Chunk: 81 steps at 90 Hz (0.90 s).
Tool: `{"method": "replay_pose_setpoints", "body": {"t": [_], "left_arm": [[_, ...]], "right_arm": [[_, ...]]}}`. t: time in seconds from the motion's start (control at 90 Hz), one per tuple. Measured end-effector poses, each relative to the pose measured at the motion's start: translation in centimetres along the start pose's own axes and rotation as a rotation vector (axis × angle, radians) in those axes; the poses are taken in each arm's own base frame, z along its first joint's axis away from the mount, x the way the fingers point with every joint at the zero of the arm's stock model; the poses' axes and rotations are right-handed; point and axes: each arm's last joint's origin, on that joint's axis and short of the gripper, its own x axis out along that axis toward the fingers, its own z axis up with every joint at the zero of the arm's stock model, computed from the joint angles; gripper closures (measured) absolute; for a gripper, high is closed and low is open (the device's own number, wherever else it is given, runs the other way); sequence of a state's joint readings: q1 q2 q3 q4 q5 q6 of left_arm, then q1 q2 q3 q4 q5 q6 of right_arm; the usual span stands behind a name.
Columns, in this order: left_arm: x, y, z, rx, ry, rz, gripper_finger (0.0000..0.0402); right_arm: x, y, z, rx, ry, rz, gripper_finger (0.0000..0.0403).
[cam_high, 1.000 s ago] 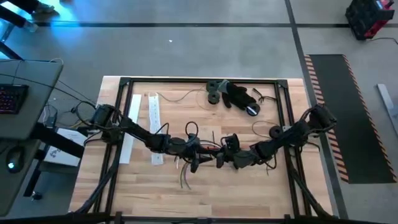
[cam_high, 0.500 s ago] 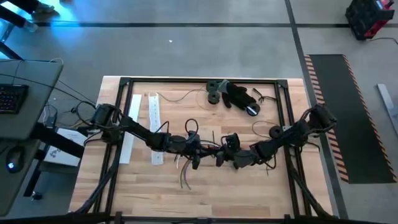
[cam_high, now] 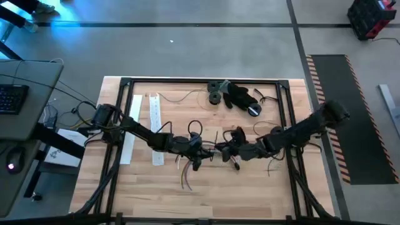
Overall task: Ziptie cables
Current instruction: Wrap the cables together using a black zip tie
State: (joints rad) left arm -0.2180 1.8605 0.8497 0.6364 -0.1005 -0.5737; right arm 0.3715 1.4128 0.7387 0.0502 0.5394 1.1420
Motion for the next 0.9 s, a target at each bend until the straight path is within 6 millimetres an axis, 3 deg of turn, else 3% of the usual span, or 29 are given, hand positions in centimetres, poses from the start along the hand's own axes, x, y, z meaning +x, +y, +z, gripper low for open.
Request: {"method": "replay_pose_setpoints", "body": {"t": [0.089,0.222,0.356,0.578,0.678,0.9], "left_arm": [[0.3,-0.2,0.1,0.041,0.063,0.011,0.0401],[0.4,0.0,0.1,0.058,0.103,0.034,0.0401],[0.4,0.5,0.1,0.015,0.115,0.06,0.0402],[0.4,0.6,0.1,-0.06,0.108,0.083,0.0402],[0.4,0.6,0.1,-0.082,0.102,0.088,0.0402],[0.4,0.7,0.2,-0.077,0.107,0.079,0.0402]], "right_arm": [[-0.5,-1.4,0.9,-0.042,0.077,-0.093,0.0249],[0.2,-4.5,1.1,-0.179,0.221,-0.244,0.0224],[1.9,-7.7,1.1,-0.203,0.259,-0.139,0.022],[2.7,-12.7,1.5,-0.102,0.133,-0.112,0.022],[3.2,-14.0,1.7,-0.094,0.154,-0.114,0.022],[6.0,-14.7,1.6,-0.157,0.186,-0.019,0.022]]}}
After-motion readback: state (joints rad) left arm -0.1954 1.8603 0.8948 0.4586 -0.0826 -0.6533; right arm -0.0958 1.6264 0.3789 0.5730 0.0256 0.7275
